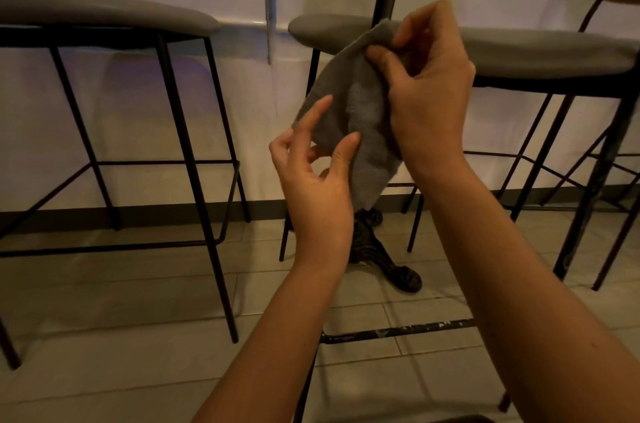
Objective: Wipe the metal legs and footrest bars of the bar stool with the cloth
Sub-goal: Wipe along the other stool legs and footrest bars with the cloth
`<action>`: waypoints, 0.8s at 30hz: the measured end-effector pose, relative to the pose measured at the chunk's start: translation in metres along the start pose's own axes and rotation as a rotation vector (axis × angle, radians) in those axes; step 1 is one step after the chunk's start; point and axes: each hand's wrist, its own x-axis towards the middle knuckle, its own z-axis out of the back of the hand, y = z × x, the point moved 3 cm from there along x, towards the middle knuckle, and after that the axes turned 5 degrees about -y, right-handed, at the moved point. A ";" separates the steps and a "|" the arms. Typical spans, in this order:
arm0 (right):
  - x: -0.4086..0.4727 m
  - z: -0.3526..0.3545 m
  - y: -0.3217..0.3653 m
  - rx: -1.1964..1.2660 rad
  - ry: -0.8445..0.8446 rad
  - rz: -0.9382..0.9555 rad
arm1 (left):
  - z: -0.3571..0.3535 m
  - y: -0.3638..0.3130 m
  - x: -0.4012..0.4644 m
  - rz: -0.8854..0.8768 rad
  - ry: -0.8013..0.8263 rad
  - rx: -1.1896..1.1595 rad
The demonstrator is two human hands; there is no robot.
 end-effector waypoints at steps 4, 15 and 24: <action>-0.001 0.002 -0.007 -0.079 -0.068 0.084 | -0.007 0.007 0.006 -0.061 0.018 0.087; -0.024 0.005 -0.011 -0.411 0.034 0.210 | -0.012 0.031 0.011 -0.085 0.012 0.237; -0.023 0.010 -0.013 -0.439 0.263 0.323 | -0.006 0.037 0.011 0.045 0.192 0.113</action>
